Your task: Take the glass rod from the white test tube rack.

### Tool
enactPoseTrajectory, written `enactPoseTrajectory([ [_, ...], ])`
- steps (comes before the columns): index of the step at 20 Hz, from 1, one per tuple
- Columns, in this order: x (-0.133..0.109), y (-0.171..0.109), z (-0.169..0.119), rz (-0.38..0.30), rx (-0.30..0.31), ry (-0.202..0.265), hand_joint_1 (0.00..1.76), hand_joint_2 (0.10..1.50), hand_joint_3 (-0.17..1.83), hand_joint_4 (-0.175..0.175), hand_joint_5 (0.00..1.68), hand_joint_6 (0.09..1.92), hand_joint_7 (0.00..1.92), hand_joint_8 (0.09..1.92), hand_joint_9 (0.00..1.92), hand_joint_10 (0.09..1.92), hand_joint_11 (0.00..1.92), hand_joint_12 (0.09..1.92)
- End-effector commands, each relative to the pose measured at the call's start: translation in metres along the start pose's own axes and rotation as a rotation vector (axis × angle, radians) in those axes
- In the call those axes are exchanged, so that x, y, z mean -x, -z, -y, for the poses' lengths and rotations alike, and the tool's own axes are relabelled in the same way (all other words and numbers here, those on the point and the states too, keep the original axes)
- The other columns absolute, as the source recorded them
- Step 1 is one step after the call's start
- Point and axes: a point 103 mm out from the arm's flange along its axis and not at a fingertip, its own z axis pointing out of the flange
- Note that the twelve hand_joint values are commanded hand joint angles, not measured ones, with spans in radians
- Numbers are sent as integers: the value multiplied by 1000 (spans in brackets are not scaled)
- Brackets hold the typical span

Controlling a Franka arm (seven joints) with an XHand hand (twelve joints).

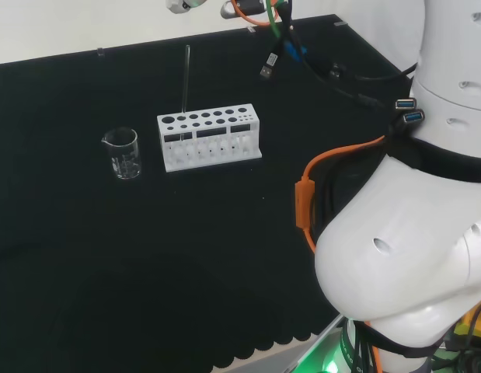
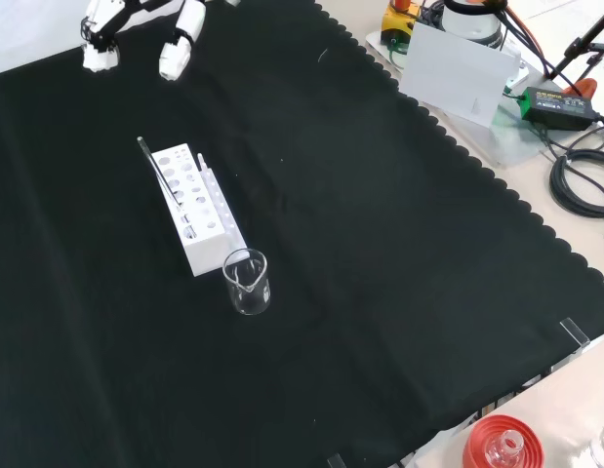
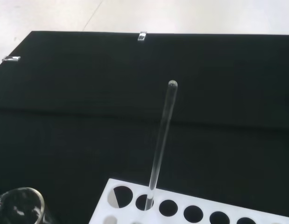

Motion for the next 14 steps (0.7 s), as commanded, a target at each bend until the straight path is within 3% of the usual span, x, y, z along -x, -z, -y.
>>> enactPoseTrajectory([
  [1, 4, -11, -10, 1, -10, -3, 593, 989, -175, -90, 302, 661, 497, 842, 727, 798, 646, 1319],
  [14, 13, -42, -28, -31, -67, -9, 531, 999, -175, -92, 317, 671, 553, 835, 756, 786, 672, 1314],
])
